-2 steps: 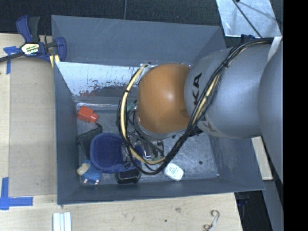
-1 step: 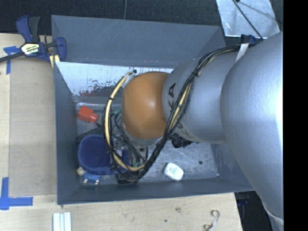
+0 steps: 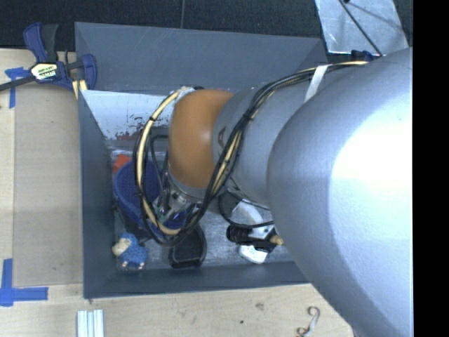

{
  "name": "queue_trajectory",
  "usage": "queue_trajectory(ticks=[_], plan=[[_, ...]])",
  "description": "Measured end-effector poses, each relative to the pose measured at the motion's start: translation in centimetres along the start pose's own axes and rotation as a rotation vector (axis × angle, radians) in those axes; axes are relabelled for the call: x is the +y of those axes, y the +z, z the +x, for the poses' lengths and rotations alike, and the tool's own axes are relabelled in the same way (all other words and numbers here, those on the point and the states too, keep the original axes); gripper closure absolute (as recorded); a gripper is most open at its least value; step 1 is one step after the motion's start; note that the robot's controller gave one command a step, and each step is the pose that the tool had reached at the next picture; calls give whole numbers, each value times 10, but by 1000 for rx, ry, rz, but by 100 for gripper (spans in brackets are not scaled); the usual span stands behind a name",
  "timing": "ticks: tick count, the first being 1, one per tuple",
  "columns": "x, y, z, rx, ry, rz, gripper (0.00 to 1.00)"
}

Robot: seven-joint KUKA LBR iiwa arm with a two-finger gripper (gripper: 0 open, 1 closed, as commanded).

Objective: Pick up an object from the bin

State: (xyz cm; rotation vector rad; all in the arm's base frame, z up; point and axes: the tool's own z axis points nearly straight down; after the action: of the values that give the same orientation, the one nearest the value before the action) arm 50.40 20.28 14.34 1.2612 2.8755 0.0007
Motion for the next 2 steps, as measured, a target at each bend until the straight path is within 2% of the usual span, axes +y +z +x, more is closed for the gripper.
queue_trajectory(ticks=[1,2], plan=[[14,-10,45,2,14,-1,100],[28,18,26,0,-193,3,100]])
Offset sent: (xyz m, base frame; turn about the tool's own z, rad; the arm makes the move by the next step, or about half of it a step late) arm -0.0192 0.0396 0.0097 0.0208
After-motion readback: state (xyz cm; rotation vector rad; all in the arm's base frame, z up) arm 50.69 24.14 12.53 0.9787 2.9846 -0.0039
